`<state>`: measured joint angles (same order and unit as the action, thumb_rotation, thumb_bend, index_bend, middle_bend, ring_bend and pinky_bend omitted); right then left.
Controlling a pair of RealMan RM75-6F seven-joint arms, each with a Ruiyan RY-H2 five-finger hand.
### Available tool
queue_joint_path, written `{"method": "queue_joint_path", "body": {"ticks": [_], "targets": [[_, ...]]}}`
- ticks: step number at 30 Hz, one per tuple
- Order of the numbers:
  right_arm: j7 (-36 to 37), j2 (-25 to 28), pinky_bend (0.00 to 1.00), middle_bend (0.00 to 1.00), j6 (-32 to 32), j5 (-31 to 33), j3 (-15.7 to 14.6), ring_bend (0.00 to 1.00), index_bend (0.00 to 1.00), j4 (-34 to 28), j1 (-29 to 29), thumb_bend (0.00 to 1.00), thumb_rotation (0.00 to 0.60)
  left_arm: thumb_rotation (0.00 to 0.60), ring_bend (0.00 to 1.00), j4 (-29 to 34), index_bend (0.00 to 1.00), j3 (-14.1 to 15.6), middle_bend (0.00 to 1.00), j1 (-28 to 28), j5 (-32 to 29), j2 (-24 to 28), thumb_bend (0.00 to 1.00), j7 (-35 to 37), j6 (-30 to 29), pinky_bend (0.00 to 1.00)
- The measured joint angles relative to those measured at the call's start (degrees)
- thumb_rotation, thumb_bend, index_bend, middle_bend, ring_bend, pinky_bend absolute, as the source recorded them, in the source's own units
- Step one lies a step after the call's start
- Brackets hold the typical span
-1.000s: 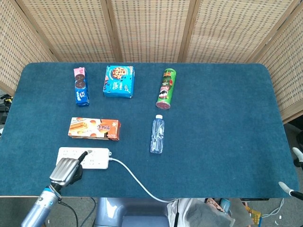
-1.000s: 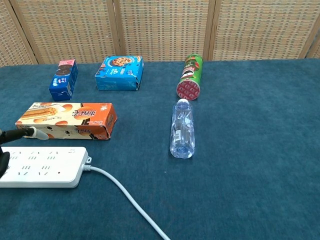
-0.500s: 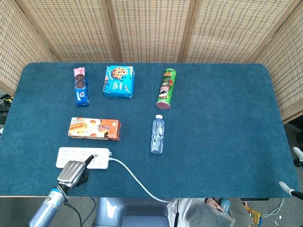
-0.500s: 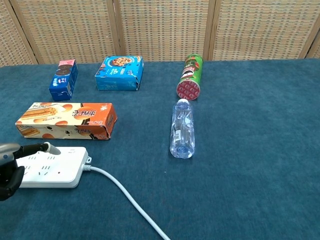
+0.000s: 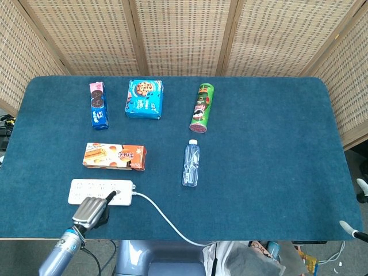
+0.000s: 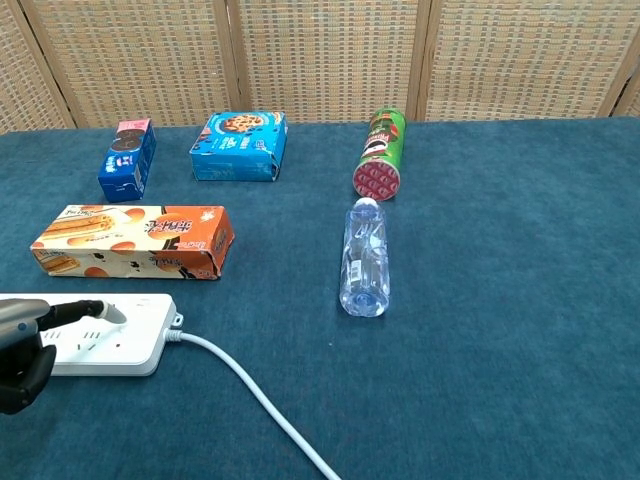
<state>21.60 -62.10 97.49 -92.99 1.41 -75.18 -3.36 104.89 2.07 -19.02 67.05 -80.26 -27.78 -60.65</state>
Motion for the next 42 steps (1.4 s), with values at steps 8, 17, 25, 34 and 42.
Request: {"method": "queue_joint_path", "body": {"ticks": [8,17,25,34,42], "targets": [[0.11,0.02,0.00,0.00,0.07,0.08,0.04,0.00,0.00,0.01,-0.02,0.00,0.600,0.600,1.00,-0.54,0.15,0.93,1.00,-0.77,-2.77,-0.76,1.00,-2.41,0.43,1.00],[0.08,-0.01,0.00,0.00,0.12,0.18,0.11,0.00,0.00,0.04,-0.03,0.00,0.600,0.600,1.00,-0.66,0.15,0.96,1.00,-0.93,-1.80,-1.08,1.00,-0.39,-0.69,1.00],[-0.02,0.00,0.00,0.00,0.36,-0.15,-0.01,0.00,0.00,-0.06,-0.06,0.00,0.600,0.600,0.94,1.10,0.12,0.52,0.95,2.08,11.25,3.52,0.68,10.33,-10.43,0.90],[-0.24,-0.06,0.00,0.00,0.55,-0.18,-0.05,0.00,0.00,-0.15,-0.18,0.00,0.600,0.600,0.00,-0.52,0.00,0.12,0.00,7.52,20.78,11.38,0.00,17.91,-23.28,0.00],[-0.62,-0.25,0.00,0.00,0.52,-0.24,-0.09,0.00,0.00,-0.19,-0.16,0.00,0.600,0.600,0.00,-1.58,0.00,0.27,0.00,9.98,19.92,14.10,0.00,20.80,-25.37,0.00]]}}
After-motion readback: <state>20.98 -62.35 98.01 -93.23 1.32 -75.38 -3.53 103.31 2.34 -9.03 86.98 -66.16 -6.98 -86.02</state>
